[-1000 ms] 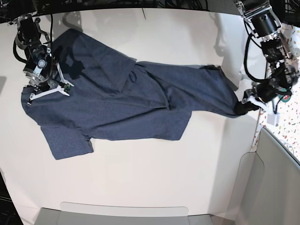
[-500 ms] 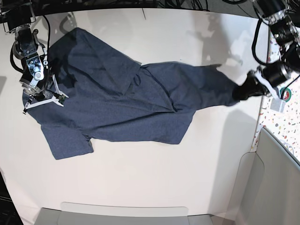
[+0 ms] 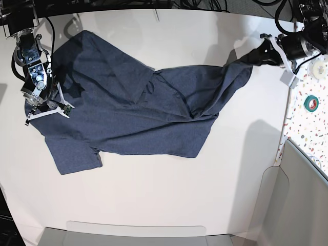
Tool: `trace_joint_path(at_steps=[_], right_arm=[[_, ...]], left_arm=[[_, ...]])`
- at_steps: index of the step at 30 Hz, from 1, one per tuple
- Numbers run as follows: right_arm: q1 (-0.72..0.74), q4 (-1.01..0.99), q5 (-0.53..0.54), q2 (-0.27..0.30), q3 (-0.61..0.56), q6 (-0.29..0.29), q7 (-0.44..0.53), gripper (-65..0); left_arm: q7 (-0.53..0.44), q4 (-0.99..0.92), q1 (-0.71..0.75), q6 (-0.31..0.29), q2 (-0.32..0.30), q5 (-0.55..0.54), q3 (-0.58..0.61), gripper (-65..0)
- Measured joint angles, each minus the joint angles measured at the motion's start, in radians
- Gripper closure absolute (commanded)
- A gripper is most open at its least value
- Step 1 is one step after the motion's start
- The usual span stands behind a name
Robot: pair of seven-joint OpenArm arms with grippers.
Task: Layout the t-shirt on the table in an organized manner, then fold the t-shirt properly
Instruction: 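Pull the held sleeve away from the right gripper to stretch the shirt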
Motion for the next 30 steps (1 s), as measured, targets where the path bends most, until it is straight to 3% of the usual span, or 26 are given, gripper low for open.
trace_joint_path(at_steps=[4,13,16,23,27,30], right_arm=[[0.018,0.0,0.0,0.0,0.002,0.0,0.0,0.0],[0.03,0.0,0.001,0.0,0.002,0.0,0.0,0.0],[0.033,0.0,0.001,0.0,0.002,0.0,0.0,0.0],[0.032,0.002,0.0,0.0,0.003,0.0,0.0,0.0],[0.031,0.037,0.004,-0.012,0.028,0.0,-0.002,0.0],[0.023,0.113,0.007,-0.035,0.128,0.0,-0.006,0.0]], left_arm=[[-0.002,0.0,0.044,0.0,-0.037,0.031,0.079,0.0],[-0.011,0.0,0.116,0.003,-0.041,0.486,0.249,0.0],[-0.012,0.0,0.134,0.003,-0.041,0.57,0.26,0.0],[-0.012,0.002,0.134,0.003,-0.041,0.624,0.257,-0.9],[-0.012,0.002,0.134,0.003,-0.036,0.637,0.202,-8.6],[-0.011,0.002,0.129,0.003,-0.041,0.656,0.155,-13.1]])
